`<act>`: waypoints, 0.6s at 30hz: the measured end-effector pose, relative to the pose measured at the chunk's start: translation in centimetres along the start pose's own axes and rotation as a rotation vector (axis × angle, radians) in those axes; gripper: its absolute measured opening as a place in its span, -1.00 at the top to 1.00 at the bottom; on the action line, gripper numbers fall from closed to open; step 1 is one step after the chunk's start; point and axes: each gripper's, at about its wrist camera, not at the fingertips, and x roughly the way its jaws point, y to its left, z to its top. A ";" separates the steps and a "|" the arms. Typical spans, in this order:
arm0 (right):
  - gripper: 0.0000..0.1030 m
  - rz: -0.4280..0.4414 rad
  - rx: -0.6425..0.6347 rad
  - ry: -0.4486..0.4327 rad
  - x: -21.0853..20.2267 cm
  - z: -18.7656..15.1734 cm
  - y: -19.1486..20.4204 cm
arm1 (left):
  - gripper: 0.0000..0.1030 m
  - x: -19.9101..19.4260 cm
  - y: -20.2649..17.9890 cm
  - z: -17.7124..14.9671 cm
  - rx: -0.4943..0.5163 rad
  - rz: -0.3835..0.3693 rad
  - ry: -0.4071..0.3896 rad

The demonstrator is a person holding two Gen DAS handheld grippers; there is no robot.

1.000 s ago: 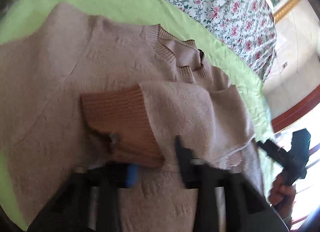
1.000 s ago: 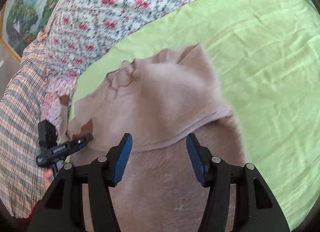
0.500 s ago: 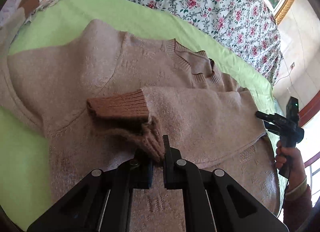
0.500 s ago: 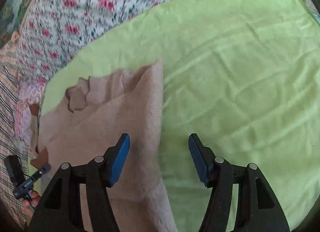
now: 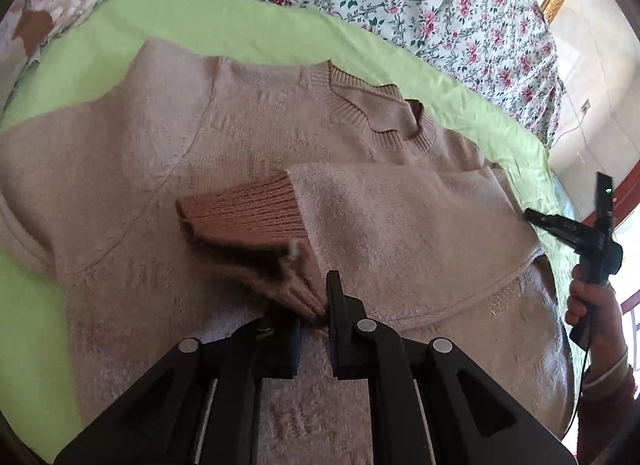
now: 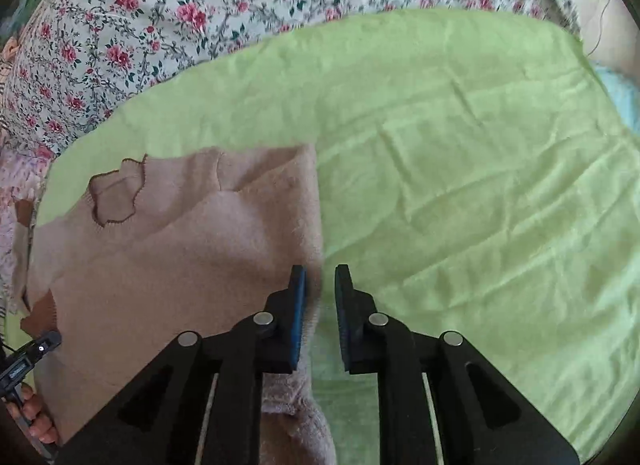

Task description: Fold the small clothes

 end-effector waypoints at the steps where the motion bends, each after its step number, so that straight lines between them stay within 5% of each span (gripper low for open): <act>1: 0.67 0.048 -0.031 -0.007 -0.7 -0.2 0.9 | 0.75 -0.1 0.0 -0.2 0.001 0.004 -0.002; 3: 0.54 0.129 -0.094 0.027 -0.8 -1.1 2.9 | 0.72 -0.2 0.3 -0.4 -0.015 0.007 0.005; 6: 0.42 0.074 -0.092 0.126 1.6 -2.9 2.7 | 0.67 -0.6 0.5 -0.9 -0.030 0.009 0.008; 10: 0.41 0.138 0.007 0.105 -0.2 -3.4 1.4 | 0.64 -2.7 1.6 -2.2 -0.023 0.050 0.011; 12: 0.20 0.190 0.001 0.091 -1.5 -3.6 1.8 | 0.63 -4.7 2.6 -2.4 -0.026 0.084 -0.015; 14: 0.00 0.246 -0.014 0.094 -2.5 -4.2 2.7 | 0.42 -6.7 3.9 -1.8 -0.040 0.111 -0.055; 16: -0.01 0.287 -0.041 0.109 -3.0 -5.2 4.1 | -0.14 -8.2 5.5 -0.6 -0.060 0.158 -0.102; 18: -0.01 0.324 -0.055 0.130 -3.0 -5.8 5.5 | -0.30 -9.7 7.6 1.3 -0.082 0.230 -0.145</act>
